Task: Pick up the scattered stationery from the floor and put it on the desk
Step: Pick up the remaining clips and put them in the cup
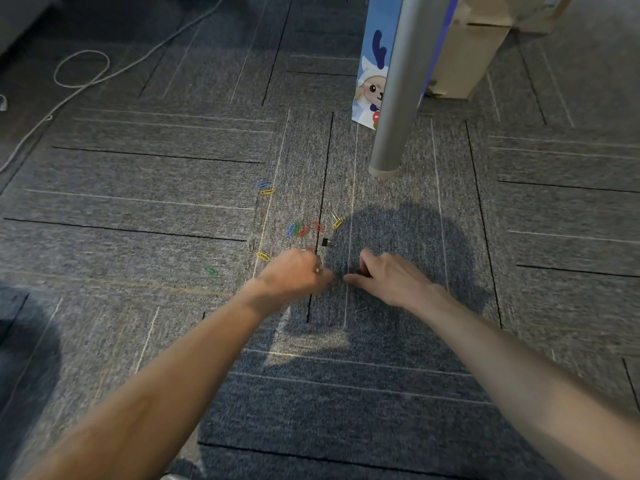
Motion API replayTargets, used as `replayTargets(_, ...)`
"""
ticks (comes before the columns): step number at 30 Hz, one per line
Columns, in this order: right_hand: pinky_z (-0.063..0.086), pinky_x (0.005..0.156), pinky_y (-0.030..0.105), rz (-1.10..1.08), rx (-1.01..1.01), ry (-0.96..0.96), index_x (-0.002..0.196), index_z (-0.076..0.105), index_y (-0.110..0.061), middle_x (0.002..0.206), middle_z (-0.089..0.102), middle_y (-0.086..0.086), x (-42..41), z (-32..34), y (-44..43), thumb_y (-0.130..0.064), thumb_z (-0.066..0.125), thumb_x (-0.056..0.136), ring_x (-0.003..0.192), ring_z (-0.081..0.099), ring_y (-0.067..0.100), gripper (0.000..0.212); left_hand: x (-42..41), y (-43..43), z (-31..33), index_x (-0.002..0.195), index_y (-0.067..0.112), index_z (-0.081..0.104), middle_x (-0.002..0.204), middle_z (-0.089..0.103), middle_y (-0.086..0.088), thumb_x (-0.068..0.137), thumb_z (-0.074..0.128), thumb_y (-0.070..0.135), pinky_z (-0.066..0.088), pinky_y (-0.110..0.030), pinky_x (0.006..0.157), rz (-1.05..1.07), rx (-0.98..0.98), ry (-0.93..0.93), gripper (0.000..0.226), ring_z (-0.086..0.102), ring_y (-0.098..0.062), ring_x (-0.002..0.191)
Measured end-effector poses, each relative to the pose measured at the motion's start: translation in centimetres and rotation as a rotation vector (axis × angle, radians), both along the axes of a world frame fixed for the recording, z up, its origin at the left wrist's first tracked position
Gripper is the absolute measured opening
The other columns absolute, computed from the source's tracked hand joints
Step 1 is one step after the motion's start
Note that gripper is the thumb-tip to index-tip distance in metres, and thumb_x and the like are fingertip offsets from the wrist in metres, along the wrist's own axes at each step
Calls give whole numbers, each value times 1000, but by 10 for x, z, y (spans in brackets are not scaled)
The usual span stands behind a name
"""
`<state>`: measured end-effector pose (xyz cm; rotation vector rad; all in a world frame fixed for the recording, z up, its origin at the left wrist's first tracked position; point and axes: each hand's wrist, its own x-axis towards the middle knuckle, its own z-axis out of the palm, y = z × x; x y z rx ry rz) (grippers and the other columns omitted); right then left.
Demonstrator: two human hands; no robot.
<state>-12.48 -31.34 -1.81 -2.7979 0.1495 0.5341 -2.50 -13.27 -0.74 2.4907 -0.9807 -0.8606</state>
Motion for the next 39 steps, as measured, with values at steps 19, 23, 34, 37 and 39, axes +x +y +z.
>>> replayTargets(19,20,30,16,-824,1819,-2,70,57,-14,53,43,-5,17,30,22,-27,42,98,36,29,6,34,6,37,19,68,17,41,51,44,4,95,42,31,15,-19,31,673,-645,1010,30,24,-8,36)
replayTargets(23,22,30,16,-776,1589,91,74,47,-14,56,36,-5,18,32,26,-33,44,102,38,27,6,33,6,36,19,76,12,46,59,58,0,93,42,22,16,-19,30,670,-628,998,20,26,-7,35)
replayTargets(34,31,36,18,-598,906,-16,92,64,-3,81,70,10,28,30,43,-31,47,101,36,39,5,34,23,29,6,80,15,58,56,53,1,97,48,34,35,-17,37,423,-148,46,28,39,-7,37)
replayTargets(37,30,36,19,-623,914,-6,94,64,-3,84,71,10,29,26,43,-30,48,102,35,39,4,32,34,22,-2,83,12,58,61,55,2,96,46,42,38,-18,41,272,109,-171,35,46,-10,44)
replayTargets(39,31,36,19,-629,907,-2,93,64,-5,83,69,8,30,23,42,-30,48,101,36,39,4,31,39,14,-5,85,13,58,66,58,2,95,44,48,41,-20,44,207,192,-241,39,52,-10,49)
